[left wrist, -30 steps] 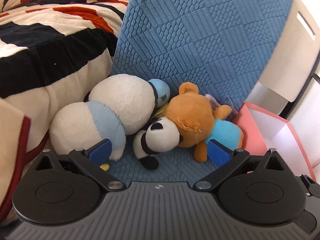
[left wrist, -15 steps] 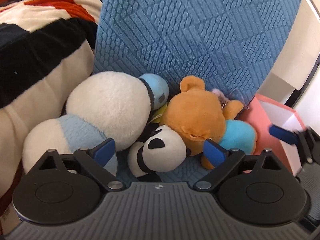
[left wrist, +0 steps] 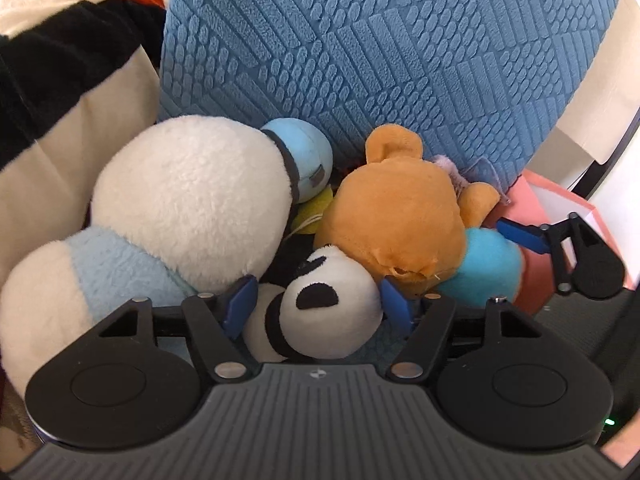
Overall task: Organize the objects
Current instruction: 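Reach the left tool to the panda while the right tool reaches the teddy bear, then close the left tool on the panda while the right tool grips the teddy bear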
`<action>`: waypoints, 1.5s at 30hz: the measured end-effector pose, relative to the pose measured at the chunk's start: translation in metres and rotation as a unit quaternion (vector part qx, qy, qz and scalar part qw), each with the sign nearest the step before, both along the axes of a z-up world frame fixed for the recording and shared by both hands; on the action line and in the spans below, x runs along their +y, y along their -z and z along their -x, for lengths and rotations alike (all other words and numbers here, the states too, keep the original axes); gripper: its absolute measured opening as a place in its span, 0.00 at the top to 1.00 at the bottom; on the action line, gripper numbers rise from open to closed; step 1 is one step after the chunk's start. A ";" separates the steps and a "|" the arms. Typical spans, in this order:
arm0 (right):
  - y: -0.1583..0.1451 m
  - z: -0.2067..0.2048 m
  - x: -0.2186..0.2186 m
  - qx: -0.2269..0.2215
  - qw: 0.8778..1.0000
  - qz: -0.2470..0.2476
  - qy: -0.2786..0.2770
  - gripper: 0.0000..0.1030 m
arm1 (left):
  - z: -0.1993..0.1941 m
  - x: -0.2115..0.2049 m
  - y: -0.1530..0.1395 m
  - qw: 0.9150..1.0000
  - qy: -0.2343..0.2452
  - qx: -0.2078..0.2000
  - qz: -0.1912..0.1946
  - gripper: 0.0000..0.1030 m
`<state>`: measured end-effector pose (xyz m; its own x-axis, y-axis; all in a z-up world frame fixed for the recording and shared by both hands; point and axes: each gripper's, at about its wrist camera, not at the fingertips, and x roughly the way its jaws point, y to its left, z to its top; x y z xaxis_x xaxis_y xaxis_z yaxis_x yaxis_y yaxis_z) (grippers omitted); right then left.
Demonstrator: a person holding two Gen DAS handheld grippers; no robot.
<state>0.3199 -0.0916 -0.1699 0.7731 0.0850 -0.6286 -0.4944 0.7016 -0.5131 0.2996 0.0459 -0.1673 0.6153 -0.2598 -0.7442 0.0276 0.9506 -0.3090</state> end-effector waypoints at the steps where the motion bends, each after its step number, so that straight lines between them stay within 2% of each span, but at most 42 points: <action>1: 0.002 -0.002 0.000 0.000 1.000 0.004 0.002 0.07 | 0.001 0.000 -0.001 1.000 0.002 -0.002 0.005 0.35; 6: 0.013 -0.005 0.004 -0.011 1.000 0.027 0.001 0.07 | 0.009 0.004 -0.002 1.000 0.000 -0.006 0.028 0.43; 9: 0.016 -0.005 0.004 -0.017 0.999 0.031 0.004 0.07 | 0.014 0.000 -0.003 1.000 0.009 -0.013 0.017 0.44; 17: 0.001 0.007 0.002 -0.007 1.000 0.024 0.013 0.35 | 0.040 0.011 -0.005 0.999 -0.004 -0.005 0.032 0.44; 25: -0.025 0.039 -0.014 0.049 0.996 -0.055 0.040 0.40 | 0.073 0.024 0.001 0.996 -0.032 0.044 0.071 0.44; 28: -0.039 0.055 -0.025 0.081 0.989 -0.108 0.063 0.42 | 0.084 0.025 0.007 0.993 -0.047 0.071 0.082 0.44; 32: -0.046 0.070 -0.038 0.125 0.972 -0.169 0.103 0.48 | 0.092 0.028 0.014 0.988 -0.065 0.103 0.098 0.44; 35: -0.043 0.083 -0.044 0.141 0.967 -0.178 0.117 0.49 | 0.097 0.027 0.016 0.987 -0.074 0.111 0.090 0.43; 38: -0.039 0.091 -0.052 0.164 0.958 -0.198 0.127 0.49 | 0.102 0.031 0.019 0.984 -0.085 0.121 0.102 0.35; 41: -0.038 0.094 -0.062 0.180 0.948 -0.224 0.136 0.48 | 0.099 0.033 0.022 0.981 -0.090 0.129 0.109 0.34; 45: -0.038 0.096 -0.067 0.185 0.948 -0.228 0.121 0.41 | 0.091 0.031 0.028 0.980 -0.083 0.141 0.117 0.34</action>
<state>0.2236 -0.1590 -0.1316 0.5379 0.2618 -0.8013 -0.3776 0.9247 0.0486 0.2082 0.0770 -0.1954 0.4428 -0.3580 -0.8220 -0.2384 0.8368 -0.4929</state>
